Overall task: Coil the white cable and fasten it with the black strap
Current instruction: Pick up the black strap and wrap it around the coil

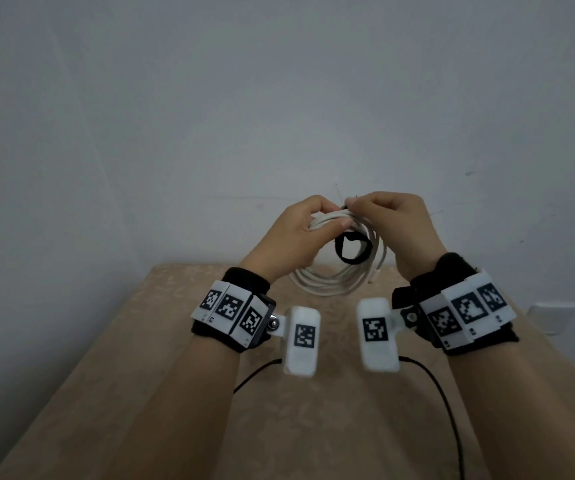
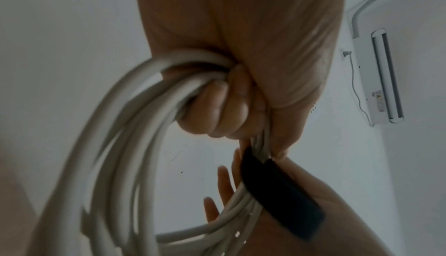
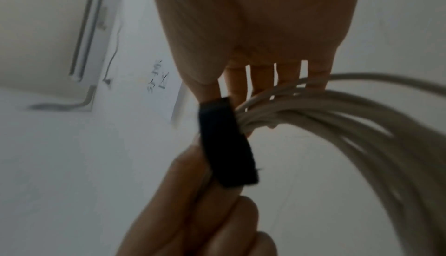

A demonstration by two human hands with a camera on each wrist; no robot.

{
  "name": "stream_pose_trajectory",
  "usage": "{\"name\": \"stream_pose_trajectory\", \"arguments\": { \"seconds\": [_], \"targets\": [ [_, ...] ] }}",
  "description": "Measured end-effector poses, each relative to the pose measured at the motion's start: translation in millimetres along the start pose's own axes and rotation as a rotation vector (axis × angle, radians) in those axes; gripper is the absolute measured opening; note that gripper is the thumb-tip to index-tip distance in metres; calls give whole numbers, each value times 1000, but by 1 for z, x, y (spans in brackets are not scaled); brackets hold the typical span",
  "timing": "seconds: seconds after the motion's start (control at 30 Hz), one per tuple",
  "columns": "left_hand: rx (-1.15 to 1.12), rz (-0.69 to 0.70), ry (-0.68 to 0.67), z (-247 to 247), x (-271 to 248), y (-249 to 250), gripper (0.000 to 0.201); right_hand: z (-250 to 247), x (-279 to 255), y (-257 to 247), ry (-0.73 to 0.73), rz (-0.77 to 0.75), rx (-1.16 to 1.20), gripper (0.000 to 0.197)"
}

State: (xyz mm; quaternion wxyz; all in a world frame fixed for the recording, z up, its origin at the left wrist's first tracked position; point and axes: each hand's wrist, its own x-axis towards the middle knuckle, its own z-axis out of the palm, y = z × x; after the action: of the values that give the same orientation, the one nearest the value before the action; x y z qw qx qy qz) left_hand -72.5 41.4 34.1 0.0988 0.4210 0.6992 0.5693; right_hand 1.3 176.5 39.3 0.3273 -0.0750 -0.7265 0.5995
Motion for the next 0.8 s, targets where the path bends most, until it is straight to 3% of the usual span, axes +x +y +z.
{"name": "stream_pose_trajectory", "arguments": {
  "seconds": [0.17, 0.4, 0.53, 0.8],
  "targets": [
    [-62, -60, -52, -1, 0, 0, 21, 6, 2, 2, 111, -30, 13, 21],
    [-73, -69, -101, 0, -1, -3, 21, 1, 4, -4, 281, -65, 128, 19],
    [-72, -72, -112, 0, -1, -4, 23, -4, 6, -9, 290, -65, 327, 22],
    [-72, -87, -137, 0, -2, -5, 26, -4, 5, -13, 311, -157, 499, 19]
  ]
}}
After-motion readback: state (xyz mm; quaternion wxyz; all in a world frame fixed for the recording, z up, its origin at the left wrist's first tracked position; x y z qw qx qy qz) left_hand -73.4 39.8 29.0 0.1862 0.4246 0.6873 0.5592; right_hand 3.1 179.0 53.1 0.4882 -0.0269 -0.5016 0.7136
